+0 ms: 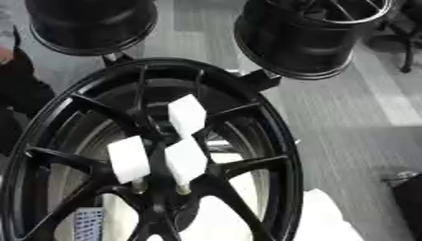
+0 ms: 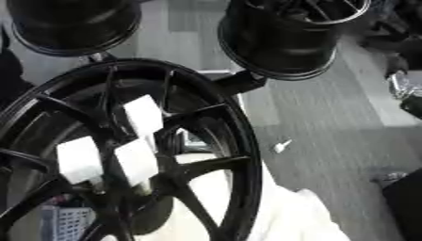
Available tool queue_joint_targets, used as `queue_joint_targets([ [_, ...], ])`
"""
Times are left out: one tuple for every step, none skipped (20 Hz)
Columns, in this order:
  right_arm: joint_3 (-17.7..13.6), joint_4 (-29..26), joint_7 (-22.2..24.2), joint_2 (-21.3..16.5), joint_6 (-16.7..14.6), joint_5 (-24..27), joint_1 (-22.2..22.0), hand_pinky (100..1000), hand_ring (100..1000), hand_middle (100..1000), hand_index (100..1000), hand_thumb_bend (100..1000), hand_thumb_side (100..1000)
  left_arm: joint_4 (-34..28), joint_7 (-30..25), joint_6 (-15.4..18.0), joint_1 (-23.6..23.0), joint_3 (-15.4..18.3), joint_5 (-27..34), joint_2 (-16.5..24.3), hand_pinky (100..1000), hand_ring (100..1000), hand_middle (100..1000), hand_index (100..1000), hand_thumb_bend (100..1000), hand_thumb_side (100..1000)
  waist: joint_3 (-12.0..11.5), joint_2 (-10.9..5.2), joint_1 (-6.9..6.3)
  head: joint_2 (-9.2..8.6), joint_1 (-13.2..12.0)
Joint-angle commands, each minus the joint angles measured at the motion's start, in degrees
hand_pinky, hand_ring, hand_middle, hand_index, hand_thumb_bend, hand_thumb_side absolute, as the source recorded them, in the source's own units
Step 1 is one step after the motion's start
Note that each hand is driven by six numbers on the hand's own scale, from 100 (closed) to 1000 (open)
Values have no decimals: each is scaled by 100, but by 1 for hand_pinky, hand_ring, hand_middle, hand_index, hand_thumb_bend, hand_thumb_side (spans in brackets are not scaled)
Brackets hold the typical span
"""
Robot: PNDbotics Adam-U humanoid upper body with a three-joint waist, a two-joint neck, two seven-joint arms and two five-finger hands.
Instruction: Pull the pin out of the wheel hub.
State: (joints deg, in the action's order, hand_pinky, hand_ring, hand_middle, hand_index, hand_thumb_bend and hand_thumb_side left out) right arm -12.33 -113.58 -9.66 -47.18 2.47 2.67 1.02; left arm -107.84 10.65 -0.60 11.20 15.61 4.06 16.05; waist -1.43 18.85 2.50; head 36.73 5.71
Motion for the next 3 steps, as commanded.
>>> queue_joint_targets([
  [-88, -101, -6, -123, -21, 13, 32, 797, 686, 588, 753, 100, 462, -167, -15, -1, 52, -12, -27, 90, 807, 698, 605, 803, 100, 663, 4, -114, -31, 15, -24],
  [-91, -101, -6, -121, -22, 8, 31, 796, 685, 587, 753, 100, 462, -177, -16, 0, 52, -14, -30, 91, 807, 698, 605, 803, 100, 660, -1, -113, -44, 11, -31],
  [-93, -101, -5, -117, -30, 4, 31, 796, 685, 587, 752, 100, 463, -188, -16, 3, 53, -17, -34, 94, 807, 698, 605, 803, 100, 658, -9, -112, -57, 8, -36],
])
